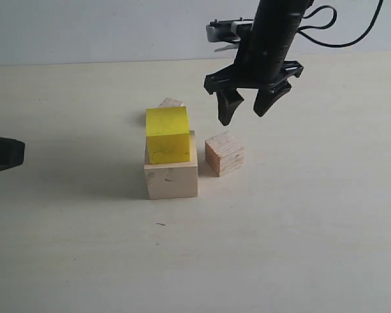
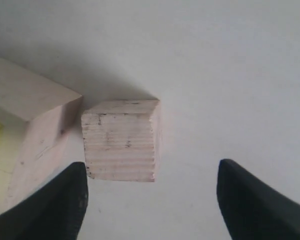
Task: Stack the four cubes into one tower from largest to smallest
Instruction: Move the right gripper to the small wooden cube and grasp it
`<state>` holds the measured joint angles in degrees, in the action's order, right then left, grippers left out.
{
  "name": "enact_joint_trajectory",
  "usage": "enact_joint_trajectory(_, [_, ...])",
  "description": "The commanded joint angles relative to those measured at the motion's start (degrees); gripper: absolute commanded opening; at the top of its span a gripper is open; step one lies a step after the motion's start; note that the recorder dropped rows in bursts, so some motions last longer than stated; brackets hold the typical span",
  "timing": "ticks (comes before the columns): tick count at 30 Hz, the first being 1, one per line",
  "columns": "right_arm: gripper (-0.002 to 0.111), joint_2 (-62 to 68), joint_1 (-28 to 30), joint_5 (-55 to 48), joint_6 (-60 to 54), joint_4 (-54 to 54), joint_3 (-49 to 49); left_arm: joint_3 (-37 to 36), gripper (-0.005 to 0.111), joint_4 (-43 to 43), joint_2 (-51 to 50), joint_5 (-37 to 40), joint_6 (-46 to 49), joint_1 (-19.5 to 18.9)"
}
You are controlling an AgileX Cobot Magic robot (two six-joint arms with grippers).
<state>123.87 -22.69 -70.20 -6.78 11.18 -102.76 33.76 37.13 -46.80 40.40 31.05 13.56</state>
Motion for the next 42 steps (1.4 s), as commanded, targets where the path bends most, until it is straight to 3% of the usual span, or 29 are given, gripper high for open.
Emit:
enact_joint_trajectory(1, [0.069,1.6,0.4,0.2,-3.6,4.2,0.3,-0.2,0.050,-0.2,0.1,-0.8,0.6,-0.1])
enact_joint_trajectory(38, [0.069,8.5,0.4,1.2,-4.2,8.2,0.4,-0.2,0.050,-0.2,0.1,-1.4,1.4,-0.1])
enact_joint_trajectory(42, [0.060,8.5,0.4,1.2,-1.7,4.7,0.4,-0.2,0.050,-0.2,0.1,-1.4,1.4,-0.1])
